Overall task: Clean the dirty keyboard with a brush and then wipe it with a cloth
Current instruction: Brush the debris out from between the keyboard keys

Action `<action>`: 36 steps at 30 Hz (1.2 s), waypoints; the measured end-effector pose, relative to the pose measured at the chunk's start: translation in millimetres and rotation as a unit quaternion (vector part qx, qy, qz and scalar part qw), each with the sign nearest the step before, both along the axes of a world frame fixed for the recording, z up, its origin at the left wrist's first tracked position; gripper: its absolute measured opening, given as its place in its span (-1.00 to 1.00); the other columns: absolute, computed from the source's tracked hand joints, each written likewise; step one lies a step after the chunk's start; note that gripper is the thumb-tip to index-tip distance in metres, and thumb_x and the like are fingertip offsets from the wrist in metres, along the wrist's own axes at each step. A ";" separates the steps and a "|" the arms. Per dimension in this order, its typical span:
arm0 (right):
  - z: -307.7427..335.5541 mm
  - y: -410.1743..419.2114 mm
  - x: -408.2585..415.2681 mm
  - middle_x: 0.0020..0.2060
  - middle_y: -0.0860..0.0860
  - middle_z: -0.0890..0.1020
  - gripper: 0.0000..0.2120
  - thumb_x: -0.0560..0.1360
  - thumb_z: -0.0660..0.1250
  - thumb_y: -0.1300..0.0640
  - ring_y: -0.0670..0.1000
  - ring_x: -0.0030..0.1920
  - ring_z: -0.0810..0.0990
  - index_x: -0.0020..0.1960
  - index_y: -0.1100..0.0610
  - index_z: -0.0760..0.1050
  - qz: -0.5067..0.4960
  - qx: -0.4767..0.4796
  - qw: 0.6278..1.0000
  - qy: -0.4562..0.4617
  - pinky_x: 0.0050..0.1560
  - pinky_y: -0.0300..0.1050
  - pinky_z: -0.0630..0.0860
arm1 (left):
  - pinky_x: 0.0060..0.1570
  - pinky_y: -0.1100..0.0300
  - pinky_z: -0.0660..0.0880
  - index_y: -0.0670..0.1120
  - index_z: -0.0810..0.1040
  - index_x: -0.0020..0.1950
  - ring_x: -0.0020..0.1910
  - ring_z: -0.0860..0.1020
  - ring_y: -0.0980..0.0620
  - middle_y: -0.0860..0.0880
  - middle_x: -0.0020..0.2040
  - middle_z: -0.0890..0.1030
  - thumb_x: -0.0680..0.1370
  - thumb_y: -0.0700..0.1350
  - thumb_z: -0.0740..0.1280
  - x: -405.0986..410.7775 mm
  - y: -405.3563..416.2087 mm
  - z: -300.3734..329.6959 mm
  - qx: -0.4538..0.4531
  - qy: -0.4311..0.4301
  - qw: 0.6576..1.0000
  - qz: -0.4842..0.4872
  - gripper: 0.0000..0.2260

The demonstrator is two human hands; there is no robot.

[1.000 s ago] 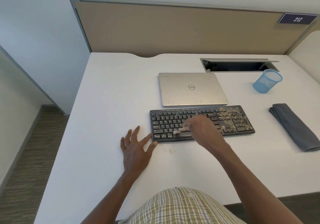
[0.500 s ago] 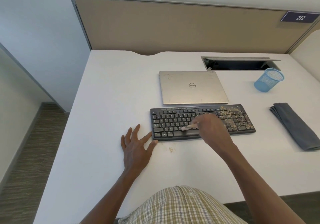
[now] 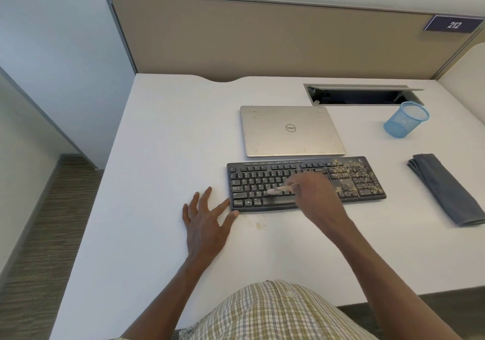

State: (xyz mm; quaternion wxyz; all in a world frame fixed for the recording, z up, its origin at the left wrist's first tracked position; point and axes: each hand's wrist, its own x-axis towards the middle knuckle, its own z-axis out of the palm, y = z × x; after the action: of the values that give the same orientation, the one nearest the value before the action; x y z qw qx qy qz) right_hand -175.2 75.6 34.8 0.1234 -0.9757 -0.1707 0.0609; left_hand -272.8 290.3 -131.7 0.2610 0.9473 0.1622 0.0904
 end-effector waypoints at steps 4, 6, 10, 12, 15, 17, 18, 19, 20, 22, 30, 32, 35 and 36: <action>-11.6 12.9 -1.3 -0.14 0.08 0.71 -0.72 0.57 0.23 0.32 0.04 -0.24 0.64 0.10 0.09 0.66 0.039 -0.005 0.998 0.047 -0.23 -0.13 0.56 | 0.57 -0.18 -0.04 0.24 0.59 0.35 0.61 0.09 -0.11 -0.01 0.60 0.27 0.56 0.39 0.14 -0.1 -0.2 1.5 -0.003 0.004 1.000 0.003 -0.53; -14.6 3.2 1.8 -0.16 0.09 0.71 -0.71 0.56 0.23 0.34 0.02 -0.30 0.62 0.06 0.09 0.67 0.013 -0.014 0.999 0.032 -0.36 -0.20 0.46 | 0.57 -0.18 -0.04 0.25 0.58 0.35 0.61 0.09 -0.11 -0.01 0.61 0.27 0.57 0.39 0.13 0.1 0.1 0.6 -0.002 0.006 1.000 0.004 -0.53; -14.5 -26.2 7.9 -0.18 0.13 0.71 -0.69 0.51 0.21 0.37 0.12 -0.22 0.66 0.03 0.13 0.68 -0.059 -0.035 0.997 -0.032 -0.27 -0.16 0.53 | 0.57 -0.19 -0.03 0.25 0.58 0.35 0.61 0.09 -0.11 -0.01 0.60 0.27 0.57 0.39 0.14 0.4 0.5 -1.2 0.000 0.003 1.000 0.000 -0.53; -11.4 -31.7 7.8 -0.20 0.12 0.69 -0.72 0.52 0.21 0.35 0.13 -0.21 0.67 0.00 0.14 0.66 -0.081 -0.059 0.994 -0.052 -0.24 -0.11 0.56 | 0.57 -0.18 -0.04 0.24 0.58 0.35 0.61 0.08 -0.11 -0.01 0.61 0.26 0.57 0.38 0.14 0.2 0.2 -0.4 -0.005 0.005 1.000 0.001 -0.53; -8.0 -24.0 4.4 -0.25 0.08 0.67 -0.81 0.55 0.24 0.28 0.05 -0.33 0.56 0.00 0.14 0.62 -0.087 -0.058 0.993 -0.062 -0.35 -0.17 0.43 | 0.57 -0.16 -0.08 0.25 0.57 0.36 0.62 0.05 -0.09 0.00 0.62 0.24 0.56 0.40 0.11 0.3 0.1 1.0 -0.010 0.014 1.000 0.001 -0.51; -8.1 -10.3 -0.5 -0.30 0.07 0.66 -0.82 0.58 0.23 0.22 -0.05 -0.44 0.47 0.00 0.17 0.62 -0.061 0.002 0.996 -0.061 -0.44 -0.24 0.31 | 0.57 -0.16 -0.08 0.25 0.58 0.36 0.62 0.05 -0.09 0.00 0.62 0.23 0.56 0.40 0.10 0.4 -0.2 1.3 -0.010 0.014 1.000 0.001 -0.51; -10.4 -3.0 -3.1 -0.30 0.06 0.66 -0.81 0.59 0.22 0.21 -0.10 -0.47 0.44 0.00 0.18 0.62 -0.045 0.035 0.997 -0.055 -0.47 -0.29 0.27 | 0.57 -0.17 -0.07 0.24 0.58 0.35 0.62 0.06 -0.09 0.00 0.62 0.24 0.56 0.40 0.11 0.1 -0.3 1.6 -0.010 0.012 1.000 0.001 -0.51; -13.6 3.3 -5.9 -0.30 0.05 0.67 -0.79 0.60 0.21 0.21 -0.14 -0.49 0.44 0.00 0.18 0.62 -0.029 0.061 0.997 -0.045 -0.49 -0.33 0.25 | 0.57 -0.18 -0.06 0.24 0.58 0.35 0.61 0.06 -0.09 0.00 0.61 0.24 0.56 0.39 0.11 0.0 -0.4 2.0 -0.010 0.012 1.000 0.001 -0.51; -17.9 8.5 -8.5 -0.31 0.04 0.67 -0.79 0.60 0.21 0.21 -0.15 -0.49 0.44 -0.03 0.17 0.62 -0.020 0.077 0.996 -0.036 -0.50 -0.33 0.26 | 0.57 -0.18 -0.05 0.24 0.58 0.35 0.61 0.06 -0.09 0.00 0.62 0.24 0.56 0.39 0.12 -0.2 -0.3 2.6 -0.009 0.013 1.000 0.001 -0.51; -24.8 13.3 -12.7 -0.31 0.02 0.67 -0.78 0.58 0.20 0.20 -0.08 -0.45 0.50 -0.09 0.15 0.63 -0.010 0.067 0.997 -0.020 -0.46 -0.27 0.37 | 0.57 -0.19 -0.05 0.23 0.59 0.35 0.61 0.07 -0.10 -0.01 0.61 0.25 0.56 0.38 0.12 -0.2 -0.8 3.2 -0.009 0.013 1.000 0.002 -0.51; -28.7 12.1 -14.7 -0.30 -0.02 0.67 -0.79 0.54 0.21 0.20 -0.02 -0.35 0.57 -0.14 0.13 0.62 -0.013 0.053 0.998 -0.011 -0.41 -0.24 0.40 | 0.57 -0.17 -0.06 0.24 0.58 0.36 0.61 0.07 -0.11 -0.02 0.61 0.24 0.57 0.37 0.12 -0.7 -0.7 4.5 -0.010 0.014 1.000 -0.003 -0.52; -27.1 11.6 -16.0 -0.33 -0.04 0.65 -0.78 0.52 0.22 0.20 -0.02 -0.37 0.56 -0.17 0.12 0.63 0.006 0.012 1.000 0.003 -0.46 -0.28 0.33 | 0.57 -0.17 -0.06 0.24 0.58 0.35 0.61 0.07 -0.11 -0.02 0.61 0.25 0.57 0.38 0.12 -1.0 0.1 3.8 -0.008 0.014 1.000 -0.003 -0.52; -27.0 8.6 -16.5 -0.33 -0.04 0.65 -0.78 0.52 0.21 0.21 -0.01 -0.36 0.56 -0.20 0.11 0.61 0.006 0.059 0.998 -0.006 -0.37 -0.17 0.42 | 0.57 -0.16 -0.07 0.24 0.58 0.35 0.61 0.08 -0.11 -0.02 0.61 0.25 0.59 0.36 0.17 -0.3 -0.6 4.3 -0.011 0.013 1.000 -0.003 -0.57; -28.7 8.4 -17.6 -0.32 -0.04 0.66 -0.79 0.52 0.22 0.22 -0.01 -0.33 0.57 -0.18 0.11 0.62 0.012 0.093 0.996 -0.002 -0.32 -0.13 0.47 | 0.57 -0.16 -0.07 0.23 0.58 0.35 0.61 0.08 -0.12 -0.02 0.61 0.25 0.60 0.34 0.20 -0.3 -1.0 4.3 -0.013 0.014 1.000 -0.002 -0.59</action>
State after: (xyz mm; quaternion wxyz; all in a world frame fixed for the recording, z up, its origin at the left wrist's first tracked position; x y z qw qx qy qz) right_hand -192.8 84.0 6.1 0.2126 -0.9578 -0.1880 0.0444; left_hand -273.0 289.4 -127.5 0.2713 0.9454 0.1649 0.0740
